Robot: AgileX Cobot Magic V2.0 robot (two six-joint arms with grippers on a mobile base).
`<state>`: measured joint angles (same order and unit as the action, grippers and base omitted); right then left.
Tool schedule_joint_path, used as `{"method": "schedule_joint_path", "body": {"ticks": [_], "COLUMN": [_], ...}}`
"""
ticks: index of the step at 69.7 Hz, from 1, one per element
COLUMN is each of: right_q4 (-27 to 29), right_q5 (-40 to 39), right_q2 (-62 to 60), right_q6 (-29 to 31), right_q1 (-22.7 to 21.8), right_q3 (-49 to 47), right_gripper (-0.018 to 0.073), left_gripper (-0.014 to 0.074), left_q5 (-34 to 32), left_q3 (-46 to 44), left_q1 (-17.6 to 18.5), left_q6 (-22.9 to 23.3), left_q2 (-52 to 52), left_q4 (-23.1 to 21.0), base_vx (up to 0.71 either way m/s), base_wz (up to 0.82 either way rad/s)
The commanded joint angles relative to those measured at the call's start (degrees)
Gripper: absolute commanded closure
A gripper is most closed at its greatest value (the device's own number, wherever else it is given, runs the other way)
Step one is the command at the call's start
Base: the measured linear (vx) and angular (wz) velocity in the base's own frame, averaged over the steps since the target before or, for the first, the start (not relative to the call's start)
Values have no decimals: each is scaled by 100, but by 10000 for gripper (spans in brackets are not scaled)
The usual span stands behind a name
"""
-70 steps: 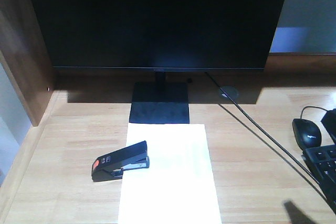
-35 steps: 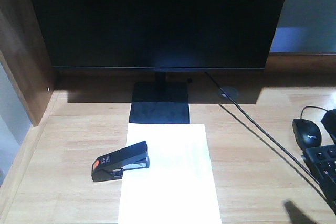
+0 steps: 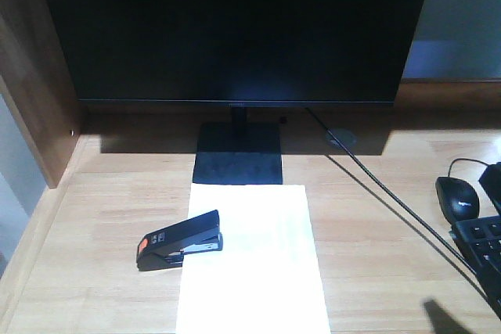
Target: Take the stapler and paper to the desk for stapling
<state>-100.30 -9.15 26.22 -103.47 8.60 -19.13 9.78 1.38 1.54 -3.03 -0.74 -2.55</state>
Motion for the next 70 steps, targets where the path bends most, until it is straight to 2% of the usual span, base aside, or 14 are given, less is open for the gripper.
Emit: {"method": "schedule_joint_path", "body": {"ticks": [1, 4, 9, 18, 27, 33, 34, 40, 45, 51, 61, 70], "right_q4": [187, 599, 1398, 3684, 6275, 7907, 8136, 9325, 9923, 10297, 10228, 10235], "right_q5": [202, 236, 248, 306, 492, 648, 678, 810, 840, 840, 915, 1313], "right_q2": [17, 17, 17, 17, 17, 17, 17, 17, 17, 17, -62, -336], "right_q6": [279, 602, 1537, 3888, 6491, 7947, 8279, 9412, 10105, 10508, 10580, 10887], "right_q1": [0, 0, 0, 0, 0, 0, 0, 0, 0, 0, -8, -8], "right_q3": [-172, -172, -172, -172, -172, -172, -172, -172, -172, -172, -172, -172], "right_gripper": [565, 565, 565, 565, 565, 565, 565, 565, 565, 565, 565, 565], "left_gripper": [603, 603, 603, 603, 603, 603, 603, 603, 603, 603, 603, 603], "left_q5": [-408, -408, -408, -408, -408, -408, -408, -408, -408, -408, -408, -408], "left_q3": [63, 63, 63, 63, 63, 63, 63, 63, 63, 63, 63, 63], "left_q1": [-7, -7, -7, -7, -7, -7, -7, -7, -7, -7, -7, -7], "left_q6": [52, 52, 52, 52, 52, 52, 52, 52, 52, 52, 52, 52], "left_q2": [-87, -87, -87, -87, -86, -86, -86, -86, -86, -86, -86, -86], "left_q4": [-55, -55, -55, -55, -50, -50, -50, -50, -50, -50, -50, -50], "base_vx": [0, 0, 0, 0, 0, 0, 0, 0, 0, 0, 0, 0], "base_wz": [0, 0, 0, 0, 0, 0, 0, 0, 0, 0, 0, 0]}}
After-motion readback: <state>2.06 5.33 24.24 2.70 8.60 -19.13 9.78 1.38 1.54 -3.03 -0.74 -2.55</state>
